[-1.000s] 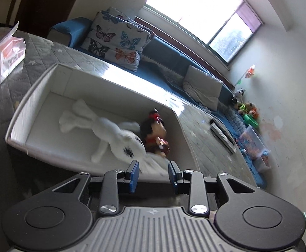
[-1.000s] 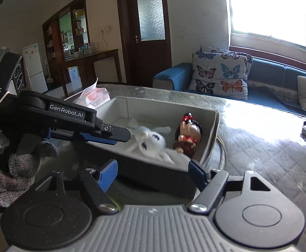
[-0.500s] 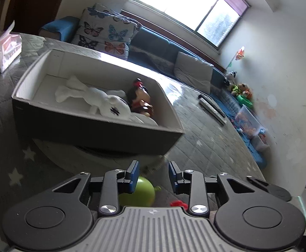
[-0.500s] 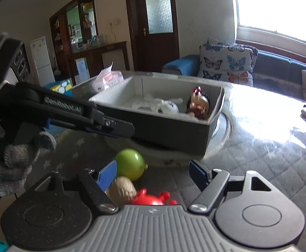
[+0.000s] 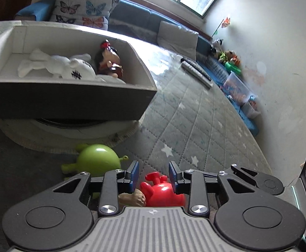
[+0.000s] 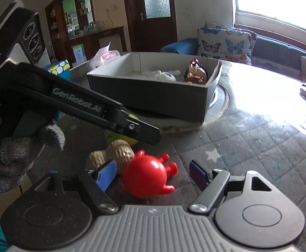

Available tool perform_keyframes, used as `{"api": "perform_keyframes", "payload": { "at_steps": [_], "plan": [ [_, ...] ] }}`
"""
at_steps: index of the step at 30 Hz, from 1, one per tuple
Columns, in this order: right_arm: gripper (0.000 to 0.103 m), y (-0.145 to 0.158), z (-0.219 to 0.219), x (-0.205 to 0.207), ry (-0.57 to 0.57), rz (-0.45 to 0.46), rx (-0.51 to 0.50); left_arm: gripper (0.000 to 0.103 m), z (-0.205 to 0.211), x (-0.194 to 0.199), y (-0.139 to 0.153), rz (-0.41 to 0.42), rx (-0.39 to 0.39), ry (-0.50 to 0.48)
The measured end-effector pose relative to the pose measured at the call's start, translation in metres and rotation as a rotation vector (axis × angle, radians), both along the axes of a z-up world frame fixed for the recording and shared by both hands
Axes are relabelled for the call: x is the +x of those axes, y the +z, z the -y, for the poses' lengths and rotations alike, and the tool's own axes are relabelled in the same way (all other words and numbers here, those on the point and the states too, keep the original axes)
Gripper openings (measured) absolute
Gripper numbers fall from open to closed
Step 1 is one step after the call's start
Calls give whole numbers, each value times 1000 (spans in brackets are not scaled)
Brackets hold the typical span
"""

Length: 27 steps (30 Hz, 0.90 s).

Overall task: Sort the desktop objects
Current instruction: 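Move both grippers down to the red horned ball toy, then close both grippers on the red horned toy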

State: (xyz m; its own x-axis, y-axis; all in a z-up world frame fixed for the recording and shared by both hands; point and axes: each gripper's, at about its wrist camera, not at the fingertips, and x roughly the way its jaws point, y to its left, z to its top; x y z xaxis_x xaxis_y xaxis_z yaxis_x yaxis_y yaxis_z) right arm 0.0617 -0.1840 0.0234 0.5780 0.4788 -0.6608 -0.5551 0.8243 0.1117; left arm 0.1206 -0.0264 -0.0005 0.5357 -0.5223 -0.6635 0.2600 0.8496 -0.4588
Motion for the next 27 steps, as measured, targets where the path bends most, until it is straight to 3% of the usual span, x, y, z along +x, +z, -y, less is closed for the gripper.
{"api": "perform_keyframes", "payload": {
  "at_steps": [9, 19, 24, 27],
  "plan": [
    [79, -11, 9, -3, -28, -29, -16, 34, 11, 4, -9, -47, -8, -30],
    [78, -11, 15, -7, -57, 2, -37, 34, 19, 9, -13, -107, -74, -55],
    [77, -14, 16, -7, -69, -1, -39, 35, 30, 6, -10, -103, -65, -83],
    [77, -16, 17, -7, -78, -9, -25, 35, 36, 4, -10, -74, -20, -91]
  ]
}}
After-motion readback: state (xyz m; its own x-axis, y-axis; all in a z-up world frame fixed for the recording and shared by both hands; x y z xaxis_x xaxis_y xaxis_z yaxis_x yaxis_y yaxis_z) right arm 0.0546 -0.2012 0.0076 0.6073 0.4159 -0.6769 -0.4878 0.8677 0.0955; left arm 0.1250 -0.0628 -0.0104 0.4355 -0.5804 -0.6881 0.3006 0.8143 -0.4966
